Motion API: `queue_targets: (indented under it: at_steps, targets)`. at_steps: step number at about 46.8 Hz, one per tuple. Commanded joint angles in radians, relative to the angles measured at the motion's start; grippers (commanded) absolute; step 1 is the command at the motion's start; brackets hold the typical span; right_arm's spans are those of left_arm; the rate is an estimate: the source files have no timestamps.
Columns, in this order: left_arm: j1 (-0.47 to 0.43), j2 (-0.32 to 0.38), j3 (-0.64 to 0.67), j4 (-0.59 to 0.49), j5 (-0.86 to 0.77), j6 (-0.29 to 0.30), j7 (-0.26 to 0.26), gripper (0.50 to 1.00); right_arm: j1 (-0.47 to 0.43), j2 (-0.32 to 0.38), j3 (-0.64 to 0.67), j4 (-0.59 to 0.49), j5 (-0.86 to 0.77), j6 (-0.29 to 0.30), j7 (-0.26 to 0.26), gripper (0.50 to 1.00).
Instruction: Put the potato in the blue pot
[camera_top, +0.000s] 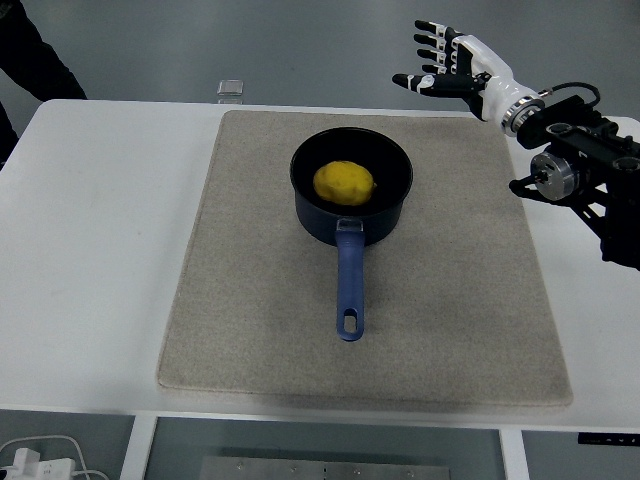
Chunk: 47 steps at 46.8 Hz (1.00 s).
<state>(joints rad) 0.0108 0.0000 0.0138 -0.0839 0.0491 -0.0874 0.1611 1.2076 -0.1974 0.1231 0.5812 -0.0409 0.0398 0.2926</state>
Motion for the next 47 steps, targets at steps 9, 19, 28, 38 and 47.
queue_targets:
  at_steps: [9,19,28,38,47]
  targets:
    - [0.000,0.000,0.000,0.000,0.000,0.000,0.000,0.996,-0.039,0.001,0.174,-0.055,0.180,-0.012,-0.070,0.930]
    - [0.000,0.000,0.000,0.000,0.000,0.000,0.000,0.996,-0.080,0.019,0.319,-0.069,0.251,-0.017,-0.076,0.930]
    - [0.000,0.000,0.000,0.000,0.000,0.000,0.000,0.996,-0.103,0.021,0.377,-0.070,0.254,-0.023,-0.078,0.930]
    - [0.000,0.000,0.000,-0.002,0.000,0.000,0.000,0.996,-0.112,0.032,0.395,-0.072,0.254,-0.029,-0.076,0.930]
    - [0.000,0.000,0.000,0.000,0.000,0.000,0.000,0.996,-0.135,0.032,0.411,-0.072,0.254,-0.020,-0.067,0.930]
